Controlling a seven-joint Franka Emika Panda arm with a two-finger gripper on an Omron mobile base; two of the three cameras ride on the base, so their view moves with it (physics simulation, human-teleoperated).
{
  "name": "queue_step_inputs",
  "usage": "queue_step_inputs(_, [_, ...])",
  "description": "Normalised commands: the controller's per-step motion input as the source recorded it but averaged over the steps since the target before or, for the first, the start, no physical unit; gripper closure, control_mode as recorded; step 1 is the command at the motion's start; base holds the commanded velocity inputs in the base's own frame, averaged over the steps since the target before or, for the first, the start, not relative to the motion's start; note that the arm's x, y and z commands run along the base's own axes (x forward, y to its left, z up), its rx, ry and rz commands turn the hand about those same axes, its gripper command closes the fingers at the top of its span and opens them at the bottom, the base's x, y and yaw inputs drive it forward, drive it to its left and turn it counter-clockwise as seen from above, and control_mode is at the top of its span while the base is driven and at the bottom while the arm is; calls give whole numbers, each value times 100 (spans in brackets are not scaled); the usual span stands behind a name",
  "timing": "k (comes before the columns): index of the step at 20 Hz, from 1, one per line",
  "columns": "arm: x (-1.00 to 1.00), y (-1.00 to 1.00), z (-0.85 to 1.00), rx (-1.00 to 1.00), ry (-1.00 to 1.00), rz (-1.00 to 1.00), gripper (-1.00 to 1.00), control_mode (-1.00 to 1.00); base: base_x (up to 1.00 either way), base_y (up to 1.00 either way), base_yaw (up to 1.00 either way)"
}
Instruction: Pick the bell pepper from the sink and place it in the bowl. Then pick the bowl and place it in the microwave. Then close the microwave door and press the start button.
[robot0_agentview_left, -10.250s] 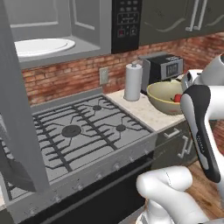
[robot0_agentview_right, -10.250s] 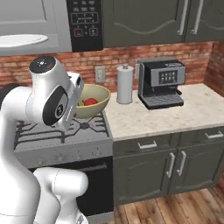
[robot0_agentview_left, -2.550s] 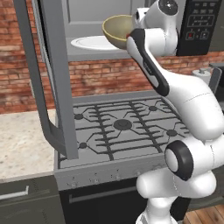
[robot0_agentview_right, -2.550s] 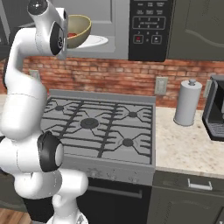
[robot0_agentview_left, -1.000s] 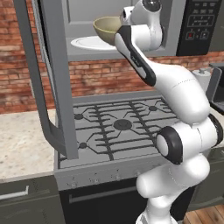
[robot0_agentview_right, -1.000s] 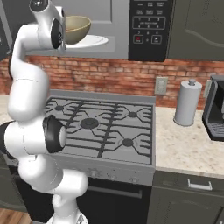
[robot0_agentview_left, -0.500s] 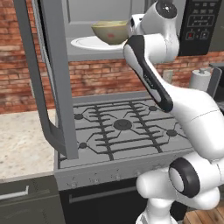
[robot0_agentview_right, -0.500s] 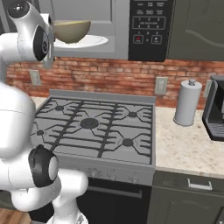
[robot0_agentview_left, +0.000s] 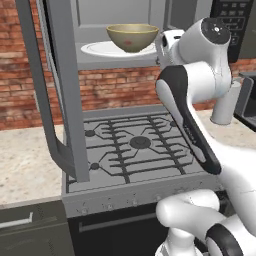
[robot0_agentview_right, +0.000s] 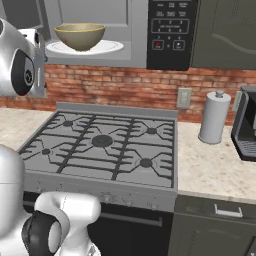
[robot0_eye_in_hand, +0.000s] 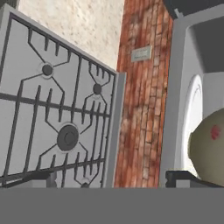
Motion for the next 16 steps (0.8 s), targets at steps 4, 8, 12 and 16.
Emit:
queue_step_inputs(4, [-98,0,-60,0,0,0,-100,-100,0,0,0])
queue_step_inputs(8, [-79,0,-94,-4,-2,0,-100,-100,0,0,0])
queue_step_inputs(12, [-72,0,-95,-3,0,3,-100,-100,0,0,0])
queue_step_inputs(16, [-68,0,-72,0,0,6,-100,-100,0,0,0])
